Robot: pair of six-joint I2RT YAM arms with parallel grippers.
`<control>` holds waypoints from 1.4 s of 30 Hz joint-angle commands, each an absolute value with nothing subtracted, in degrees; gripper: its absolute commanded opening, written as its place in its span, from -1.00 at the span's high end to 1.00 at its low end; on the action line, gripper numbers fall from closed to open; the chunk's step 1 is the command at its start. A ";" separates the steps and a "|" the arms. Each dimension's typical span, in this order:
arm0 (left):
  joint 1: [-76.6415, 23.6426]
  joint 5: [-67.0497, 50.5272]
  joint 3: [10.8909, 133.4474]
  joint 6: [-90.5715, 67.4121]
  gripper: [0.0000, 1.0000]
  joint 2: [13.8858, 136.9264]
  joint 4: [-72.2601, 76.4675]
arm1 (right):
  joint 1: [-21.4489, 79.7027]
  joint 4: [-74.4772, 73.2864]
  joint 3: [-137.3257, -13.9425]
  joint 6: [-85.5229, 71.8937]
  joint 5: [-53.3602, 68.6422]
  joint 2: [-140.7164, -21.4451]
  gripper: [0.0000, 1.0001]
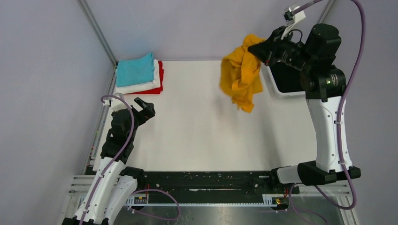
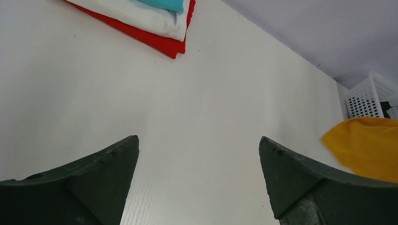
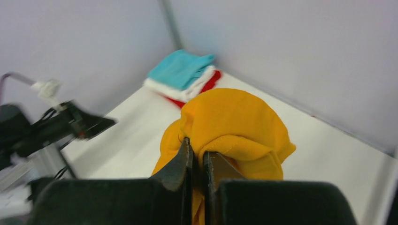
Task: Fold and stack the t-shirts
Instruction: Move the tshirt to the center of the board
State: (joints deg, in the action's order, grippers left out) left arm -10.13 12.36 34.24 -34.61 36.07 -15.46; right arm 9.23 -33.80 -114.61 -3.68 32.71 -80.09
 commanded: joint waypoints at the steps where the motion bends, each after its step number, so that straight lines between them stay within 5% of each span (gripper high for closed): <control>1: -10.02 9.95 35.19 -35.43 -0.98 34.53 -14.87 | 16.89 -32.68 -112.01 -3.51 42.64 -76.76 1.00; 8: -10.02 8.40 36.41 -37.27 -0.98 33.58 -18.28 | 24.17 -20.63 -93.47 -13.42 41.19 -72.69 1.00; 13: -10.02 8.23 36.88 -39.78 -0.98 34.33 -21.62 | 24.17 -17.20 -70.65 -22.22 14.28 -70.01 0.76; 18: -10.08 4.65 36.46 -43.06 -0.98 38.09 -24.21 | 24.14 -27.66 -63.02 -24.34 -16.88 -74.37 -0.59; 20: -10.13 1.79 35.19 -44.63 -0.98 40.26 -24.11 | 24.16 -31.61 -62.83 -24.74 -23.76 -74.53 -0.96; 24: -12.97 -2.62 32.19 -46.10 -0.98 44.50 -24.10 | 24.21 -32.36 -58.75 -24.75 -23.25 -69.40 -0.99; 30: -23.82 -3.51 24.54 -48.28 -0.98 46.27 -23.58 | 24.81 -22.24 -45.13 -28.48 -4.80 -59.06 -0.97; 42: -34.42 -0.39 22.57 -52.11 -0.89 57.55 -14.09 | 32.04 -15.42 -36.55 -31.48 2.11 -59.64 -0.85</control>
State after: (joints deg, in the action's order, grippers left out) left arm -31.18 -1.17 21.26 -50.19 52.75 -20.75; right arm 30.94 -21.69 -37.45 -28.86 -0.71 -58.70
